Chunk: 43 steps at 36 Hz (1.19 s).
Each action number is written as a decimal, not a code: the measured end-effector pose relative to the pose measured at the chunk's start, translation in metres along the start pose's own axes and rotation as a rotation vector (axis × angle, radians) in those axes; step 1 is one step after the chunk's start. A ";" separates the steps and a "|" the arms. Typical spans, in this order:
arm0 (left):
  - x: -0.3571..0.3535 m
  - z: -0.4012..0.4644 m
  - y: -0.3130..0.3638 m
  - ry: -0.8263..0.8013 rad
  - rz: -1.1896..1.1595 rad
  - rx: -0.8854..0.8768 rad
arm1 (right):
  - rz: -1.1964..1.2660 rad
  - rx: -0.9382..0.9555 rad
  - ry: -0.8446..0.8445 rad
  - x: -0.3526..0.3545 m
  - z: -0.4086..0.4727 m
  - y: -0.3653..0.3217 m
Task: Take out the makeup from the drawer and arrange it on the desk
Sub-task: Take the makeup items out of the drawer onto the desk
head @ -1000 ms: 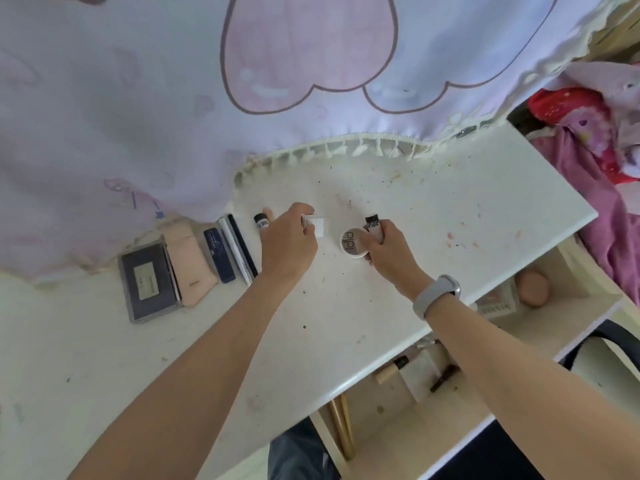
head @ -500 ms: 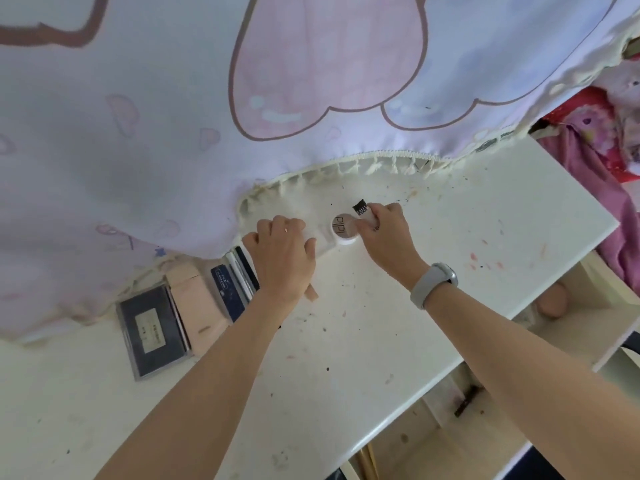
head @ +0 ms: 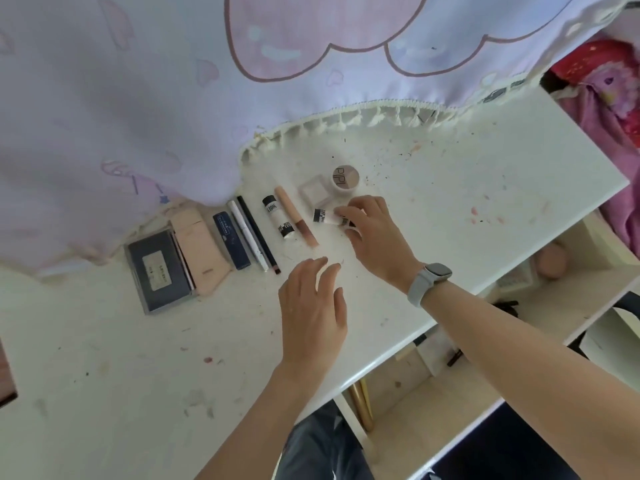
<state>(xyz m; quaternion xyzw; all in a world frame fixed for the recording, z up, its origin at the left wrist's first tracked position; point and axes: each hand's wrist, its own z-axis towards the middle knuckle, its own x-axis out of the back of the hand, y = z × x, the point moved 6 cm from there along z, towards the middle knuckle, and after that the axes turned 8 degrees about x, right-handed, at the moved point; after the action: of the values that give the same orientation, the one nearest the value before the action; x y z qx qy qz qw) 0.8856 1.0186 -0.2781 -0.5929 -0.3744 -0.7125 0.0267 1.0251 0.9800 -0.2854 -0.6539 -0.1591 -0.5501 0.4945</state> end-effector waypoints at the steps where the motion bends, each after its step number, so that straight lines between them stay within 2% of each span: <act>1: -0.004 -0.005 -0.001 -0.017 0.025 0.001 | 0.018 0.012 0.000 0.001 -0.002 0.000; 5: -0.023 -0.021 -0.008 -0.090 0.160 -0.006 | 0.088 0.000 0.024 0.009 -0.019 0.001; 9: -0.033 -0.029 -0.012 -0.075 0.254 -0.065 | 0.105 -0.033 0.092 0.022 -0.049 0.004; 15: -0.033 -0.031 -0.010 -0.067 0.222 -0.020 | 0.157 -0.146 0.210 0.041 -0.138 0.027; 19: -0.030 -0.057 0.005 0.005 0.127 0.007 | 0.129 -0.279 0.059 0.033 -0.203 0.058; 24: -0.047 -0.127 0.042 0.039 0.037 -0.201 | -0.004 -0.345 -0.231 0.006 -0.250 0.092; 27: -0.071 -0.161 0.055 -0.055 0.040 -0.310 | -0.115 -0.246 -0.470 -0.023 -0.252 0.096; 29: -0.087 -0.172 0.052 -0.155 0.122 -0.334 | -0.208 -0.124 -0.549 -0.039 -0.247 0.090; 32: -0.113 -0.172 0.031 -0.415 0.331 -0.246 | -0.340 0.059 -0.583 -0.060 -0.238 0.079; 35: -0.126 -0.166 0.013 -0.563 0.571 -0.236 | -0.443 0.189 -0.564 -0.074 -0.228 0.067; 39: -0.140 -0.162 0.015 -0.628 0.712 -0.353 | -0.568 0.301 -0.407 -0.072 -0.220 0.051; 41: -0.147 -0.159 0.019 -0.622 0.753 -0.415 | -0.605 0.311 -0.422 -0.076 -0.221 0.052; 43: -0.163 -0.158 0.016 -0.697 0.779 -0.430 | -0.635 0.325 -0.455 -0.079 -0.223 0.053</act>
<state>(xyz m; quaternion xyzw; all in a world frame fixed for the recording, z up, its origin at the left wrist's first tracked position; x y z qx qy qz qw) 0.8111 0.8514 -0.4137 -0.8795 0.0390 -0.4725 0.0412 0.9121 0.7989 -0.4010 -0.5908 -0.5423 -0.4846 0.3495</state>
